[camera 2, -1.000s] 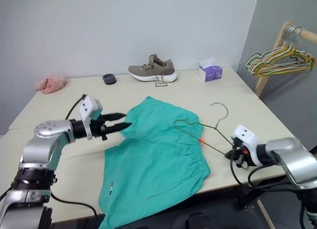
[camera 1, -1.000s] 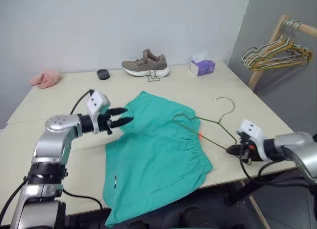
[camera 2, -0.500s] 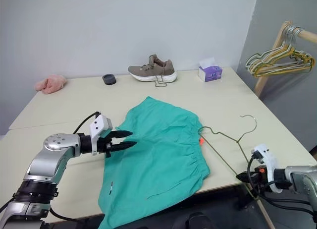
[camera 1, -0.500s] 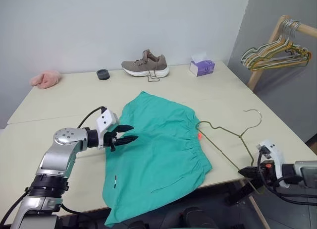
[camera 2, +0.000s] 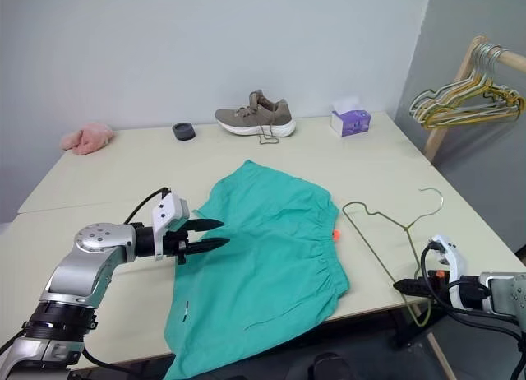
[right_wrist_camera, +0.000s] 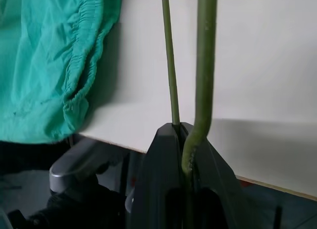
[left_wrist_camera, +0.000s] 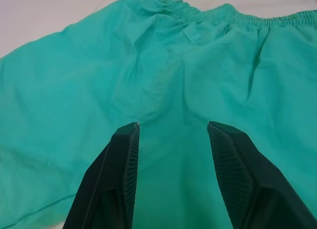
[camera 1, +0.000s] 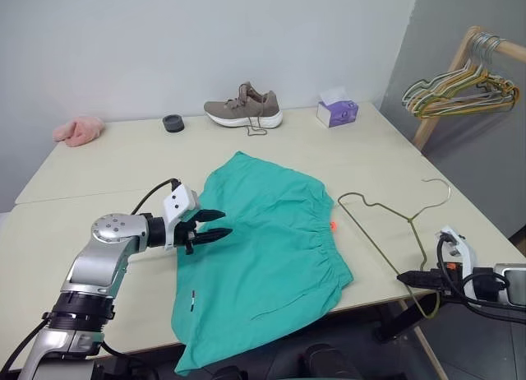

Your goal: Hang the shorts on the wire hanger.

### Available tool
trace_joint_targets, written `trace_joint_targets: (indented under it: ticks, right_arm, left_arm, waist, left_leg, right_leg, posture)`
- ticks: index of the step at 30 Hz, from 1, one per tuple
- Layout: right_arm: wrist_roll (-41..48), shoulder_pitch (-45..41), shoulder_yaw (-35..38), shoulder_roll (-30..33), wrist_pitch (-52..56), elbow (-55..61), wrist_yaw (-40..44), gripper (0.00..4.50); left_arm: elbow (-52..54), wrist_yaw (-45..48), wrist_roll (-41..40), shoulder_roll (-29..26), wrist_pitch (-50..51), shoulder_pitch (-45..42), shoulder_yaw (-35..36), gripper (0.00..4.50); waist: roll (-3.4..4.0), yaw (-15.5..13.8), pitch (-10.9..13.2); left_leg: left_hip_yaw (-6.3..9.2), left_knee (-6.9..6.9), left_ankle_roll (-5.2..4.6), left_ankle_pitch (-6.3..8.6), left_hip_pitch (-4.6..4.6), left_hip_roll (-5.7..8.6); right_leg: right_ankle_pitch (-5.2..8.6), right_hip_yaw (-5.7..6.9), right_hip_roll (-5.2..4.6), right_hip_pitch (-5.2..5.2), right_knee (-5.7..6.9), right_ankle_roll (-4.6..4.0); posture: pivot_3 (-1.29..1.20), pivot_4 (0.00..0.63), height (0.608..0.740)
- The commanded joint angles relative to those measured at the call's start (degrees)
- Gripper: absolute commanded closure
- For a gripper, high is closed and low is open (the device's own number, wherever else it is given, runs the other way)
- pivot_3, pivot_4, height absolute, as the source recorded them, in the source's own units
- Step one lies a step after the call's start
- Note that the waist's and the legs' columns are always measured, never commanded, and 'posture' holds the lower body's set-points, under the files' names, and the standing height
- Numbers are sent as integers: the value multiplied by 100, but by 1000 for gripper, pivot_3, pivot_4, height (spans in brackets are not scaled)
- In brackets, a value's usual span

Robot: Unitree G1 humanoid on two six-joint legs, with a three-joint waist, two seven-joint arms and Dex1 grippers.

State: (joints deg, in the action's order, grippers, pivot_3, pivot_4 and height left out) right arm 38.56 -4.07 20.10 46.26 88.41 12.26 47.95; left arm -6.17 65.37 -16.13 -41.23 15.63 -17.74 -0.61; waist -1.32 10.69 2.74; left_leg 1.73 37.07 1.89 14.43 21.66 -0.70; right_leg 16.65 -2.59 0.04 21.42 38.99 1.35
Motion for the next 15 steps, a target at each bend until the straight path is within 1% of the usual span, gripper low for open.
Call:
trace_joint_targets:
  ticks: [1,7,11,15]
  right_arm:
    - [261,93,60,-28,175,286,-83,4500]
    - [586,182,-96,-66,258,620,-61,4500]
    - [763,57,-166,18,308,711,-35,4500]
    - [905,-174,-418,190,265,808,55,4500]
  left_arm:
    - [117,-53,-54,-20,-131,-73,130,2205]
    - [52,-27,-23,-37,-235,-122,90,2205]
    - [-15,-18,-3,-58,-290,-129,102,2205]
    - [-161,-102,28,-32,-381,-214,152,2205]
  waist:
    - [0,0,0]
    - [1,2,0]
    - [1,3,-1]
    - [1,3,0]
  left_leg:
    - [0,0,0,0,0,0]
    - [-1,0,0,0,0,0]
    - [-2,0,0,0,0,0]
    - [-2,0,0,0,0,0]
  right_leg:
    - [0,0,0,0,0,0]
    - [0,-1,1,0,0,0]
    - [0,-2,1,0,0,0]
    - [0,-1,1,0,0,0]
  posture:
    - [-183,0,740]
    - [-179,0,740]
    - [-181,0,740]
    - [-183,0,740]
